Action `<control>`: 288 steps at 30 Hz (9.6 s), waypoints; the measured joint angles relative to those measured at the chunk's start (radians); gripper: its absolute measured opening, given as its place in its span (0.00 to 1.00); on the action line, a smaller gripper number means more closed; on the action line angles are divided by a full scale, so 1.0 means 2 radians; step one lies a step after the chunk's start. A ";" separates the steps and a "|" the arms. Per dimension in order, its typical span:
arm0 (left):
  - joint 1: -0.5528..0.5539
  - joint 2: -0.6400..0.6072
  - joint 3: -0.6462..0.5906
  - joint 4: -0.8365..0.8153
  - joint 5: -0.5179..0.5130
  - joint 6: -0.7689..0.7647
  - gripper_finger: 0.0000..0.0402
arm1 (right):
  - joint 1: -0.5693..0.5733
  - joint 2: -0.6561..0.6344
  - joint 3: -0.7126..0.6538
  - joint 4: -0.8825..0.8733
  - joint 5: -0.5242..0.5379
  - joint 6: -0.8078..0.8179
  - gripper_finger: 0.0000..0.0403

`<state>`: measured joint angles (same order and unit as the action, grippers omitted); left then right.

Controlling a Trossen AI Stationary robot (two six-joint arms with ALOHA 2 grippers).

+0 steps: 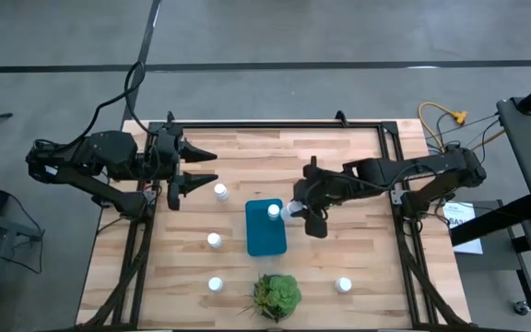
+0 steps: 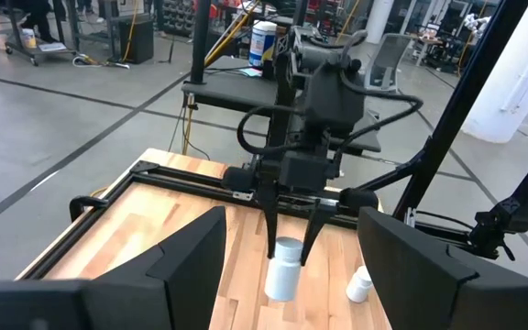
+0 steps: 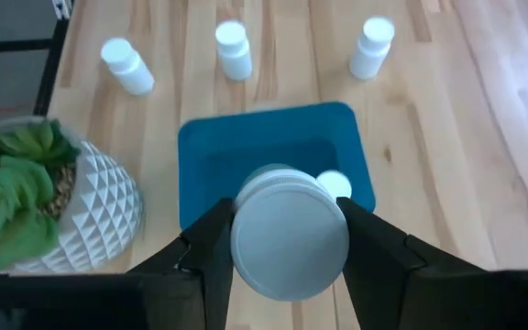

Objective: Pick and place pill bottles into a basket
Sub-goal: Put the medicine bottle into the container

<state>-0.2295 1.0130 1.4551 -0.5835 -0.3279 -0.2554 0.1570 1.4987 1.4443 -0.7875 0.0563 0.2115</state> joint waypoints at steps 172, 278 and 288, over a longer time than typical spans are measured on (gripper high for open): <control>0.000 -0.007 0.000 -0.032 0.001 0.003 0.57 | 0.126 0.079 0.140 -0.191 -0.095 0.117 0.71; 0.000 0.007 -0.001 -0.031 0.001 0.014 0.57 | 0.297 0.069 -0.218 0.110 0.031 0.566 0.40; 0.000 0.007 -0.001 -0.031 0.001 0.014 0.57 | 0.247 0.006 -0.217 0.100 0.081 0.529 0.39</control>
<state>-0.2291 1.0275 1.4528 -0.6449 -0.3264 -0.2283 0.6514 1.5110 1.0100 -0.5865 0.2176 1.2689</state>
